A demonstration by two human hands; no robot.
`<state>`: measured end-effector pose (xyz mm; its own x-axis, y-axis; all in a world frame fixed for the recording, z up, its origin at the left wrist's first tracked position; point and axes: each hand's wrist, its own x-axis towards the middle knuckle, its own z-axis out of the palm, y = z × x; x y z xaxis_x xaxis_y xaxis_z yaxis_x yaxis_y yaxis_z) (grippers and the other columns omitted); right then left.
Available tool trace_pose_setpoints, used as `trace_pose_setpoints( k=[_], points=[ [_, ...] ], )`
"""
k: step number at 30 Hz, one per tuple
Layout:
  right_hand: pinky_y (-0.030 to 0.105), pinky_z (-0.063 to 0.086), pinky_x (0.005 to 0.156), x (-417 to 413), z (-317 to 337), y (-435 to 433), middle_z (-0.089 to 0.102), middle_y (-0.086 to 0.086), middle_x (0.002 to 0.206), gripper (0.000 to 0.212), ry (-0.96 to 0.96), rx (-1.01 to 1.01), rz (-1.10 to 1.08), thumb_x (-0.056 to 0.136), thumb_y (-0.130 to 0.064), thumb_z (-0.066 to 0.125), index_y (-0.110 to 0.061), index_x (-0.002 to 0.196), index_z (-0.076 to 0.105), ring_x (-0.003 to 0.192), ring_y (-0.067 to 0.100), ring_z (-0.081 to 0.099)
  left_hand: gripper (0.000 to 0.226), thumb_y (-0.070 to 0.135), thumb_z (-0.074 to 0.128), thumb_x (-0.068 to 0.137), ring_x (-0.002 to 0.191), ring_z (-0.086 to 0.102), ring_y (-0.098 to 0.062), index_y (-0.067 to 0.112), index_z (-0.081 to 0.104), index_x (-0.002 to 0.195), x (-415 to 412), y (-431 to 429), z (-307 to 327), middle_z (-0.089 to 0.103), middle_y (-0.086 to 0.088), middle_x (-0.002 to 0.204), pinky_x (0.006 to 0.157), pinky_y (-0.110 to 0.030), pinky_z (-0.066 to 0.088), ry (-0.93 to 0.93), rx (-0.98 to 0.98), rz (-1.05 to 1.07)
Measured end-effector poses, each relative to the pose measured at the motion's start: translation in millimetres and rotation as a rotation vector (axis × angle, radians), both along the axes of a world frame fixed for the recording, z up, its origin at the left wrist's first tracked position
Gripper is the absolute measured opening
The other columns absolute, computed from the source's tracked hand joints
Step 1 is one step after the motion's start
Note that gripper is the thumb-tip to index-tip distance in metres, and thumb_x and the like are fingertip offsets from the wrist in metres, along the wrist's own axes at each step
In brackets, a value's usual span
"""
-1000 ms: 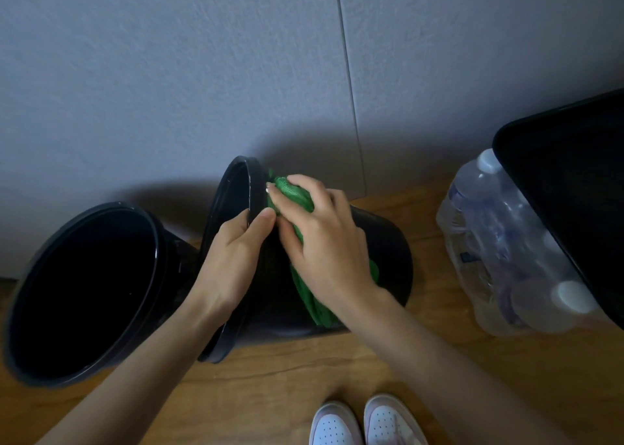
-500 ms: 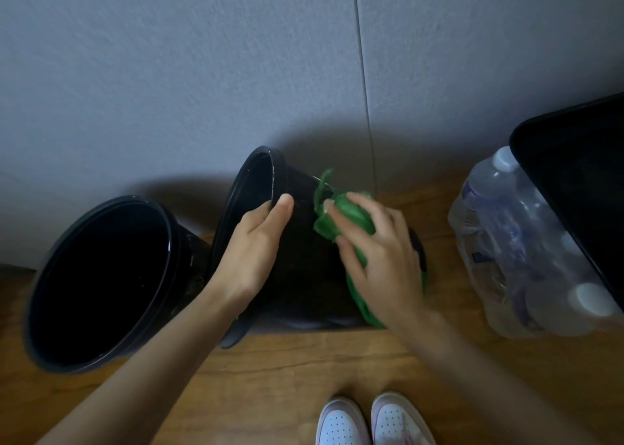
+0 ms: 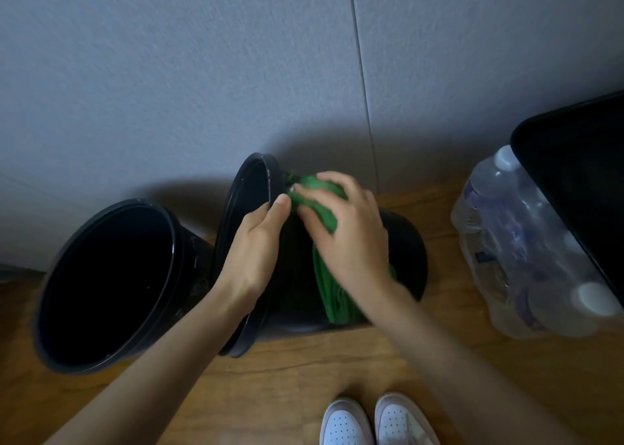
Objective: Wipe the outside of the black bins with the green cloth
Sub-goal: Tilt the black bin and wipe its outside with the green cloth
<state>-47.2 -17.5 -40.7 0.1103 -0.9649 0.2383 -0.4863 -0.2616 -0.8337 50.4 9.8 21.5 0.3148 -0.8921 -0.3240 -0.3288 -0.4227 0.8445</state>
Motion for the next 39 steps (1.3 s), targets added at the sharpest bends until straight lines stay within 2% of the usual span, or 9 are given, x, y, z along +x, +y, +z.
trace_pose_setpoints(
  k=[3, 6, 9, 14, 18, 24, 28, 33, 39],
  points=[
    [0.03, 0.04, 0.079, -2, -3, -46, 0.052, -0.007, 0.126, 0.029, 0.1, 0.15, 0.108, 0.091, -0.04, 0.051, -0.035, 0.118, 0.061, 0.111, 0.023, 0.049, 0.036, 0.032, 0.038, 0.098, 0.093, 0.067, -0.015, 0.01, 0.066, 0.1, 4, 8, 1, 0.071, -0.01, 0.102, 0.082, -0.022, 0.05, -0.035, -0.007, -0.014],
    [0.038, 0.045, 0.086, -6, -16, -68, 0.054, -0.004, 0.126, 0.029, 0.155, 0.259, 0.135, 0.092, -0.042, 0.048, -0.035, 0.116, 0.063, 0.112, 0.026, 0.053, 0.036, 0.032, 0.038, 0.098, 0.094, 0.067, -0.018, 0.008, 0.066, 0.098, 6, 11, 2, 0.071, -0.01, 0.099, 0.084, -0.03, 0.05, -0.052, -0.008, -0.042],
    [0.035, 0.045, 0.084, -16, -36, -78, 0.055, -0.002, 0.129, 0.03, 0.227, 0.34, 0.103, 0.093, -0.042, 0.047, -0.032, 0.117, 0.063, 0.115, 0.027, 0.053, 0.04, 0.033, 0.039, 0.097, 0.096, 0.066, -0.025, 0.003, 0.064, 0.1, 7, 13, 2, 0.07, -0.015, 0.1, 0.09, -0.041, 0.049, -0.052, -0.001, -0.075],
    [0.043, 0.049, 0.089, -47, -74, -76, 0.059, 0.001, 0.127, 0.032, 0.276, 0.478, -0.033, 0.093, -0.042, 0.045, -0.031, 0.115, 0.064, 0.115, 0.031, 0.053, 0.038, 0.034, 0.04, 0.096, 0.091, 0.067, -0.023, 0.005, 0.065, 0.094, 2, 16, 1, 0.071, -0.012, 0.094, 0.084, -0.034, 0.052, -0.026, 0.006, -0.104],
    [0.041, 0.047, 0.09, -65, -90, -70, 0.056, 0.005, 0.129, 0.035, 0.317, 0.595, -0.093, 0.095, -0.041, 0.04, -0.029, 0.121, 0.06, 0.115, 0.034, 0.051, 0.038, 0.033, 0.041, 0.095, 0.091, 0.067, -0.026, 0.004, 0.065, 0.092, -3, 15, 2, 0.071, -0.014, 0.094, 0.089, -0.043, 0.049, -0.014, -0.007, -0.157],
    [0.026, 0.036, 0.086, -84, -86, -61, 0.056, 0.004, 0.132, 0.034, -0.057, 0.643, -0.165, 0.097, -0.03, 0.045, -0.017, 0.127, 0.057, 0.12, 0.025, 0.051, 0.038, 0.034, 0.041, 0.096, 0.089, 0.064, -0.031, 0.004, 0.063, 0.091, -1, 18, 2, 0.067, -0.02, 0.091, 0.085, -0.041, 0.05, -0.067, -0.014, -0.244],
    [0.035, 0.042, 0.101, -97, -74, -50, 0.056, 0.002, 0.128, 0.036, -0.483, 0.681, -0.192, 0.095, -0.027, 0.049, -0.019, 0.131, 0.052, 0.118, 0.021, 0.053, 0.029, 0.027, 0.043, 0.095, 0.059, 0.058, -0.014, 0.017, 0.057, 0.072, 1, 17, 6, 0.06, -0.01, 0.064, 0.053, -0.023, 0.044, -0.252, -0.12, -0.324],
    [0.023, 0.051, 0.073, -95, -53, -43, 0.064, 0.0, 0.108, 0.022, -0.746, 0.679, -0.161, 0.092, -0.03, 0.054, -0.025, 0.113, 0.057, 0.095, 0.013, 0.062, 0.022, 0.023, 0.045, 0.095, 0.049, 0.055, -0.007, 0.03, 0.052, 0.076, 0, 16, 0, 0.054, 0.006, 0.055, 0.043, -0.015, 0.039, -0.422, -0.211, -0.521],
    [0.012, 0.05, 0.063, -99, -34, -45, 0.064, -0.004, 0.094, 0.022, -0.836, 0.731, -0.111, 0.096, -0.035, 0.042, -0.021, 0.101, 0.057, 0.08, 0.003, 0.06, 0.012, 0.033, 0.042, 0.094, 0.057, 0.063, -0.011, 0.028, 0.052, 0.09, 4, 24, -12, 0.064, 0.002, 0.071, 0.055, -0.03, 0.053, -0.63, -0.158, -0.702]
  ],
)
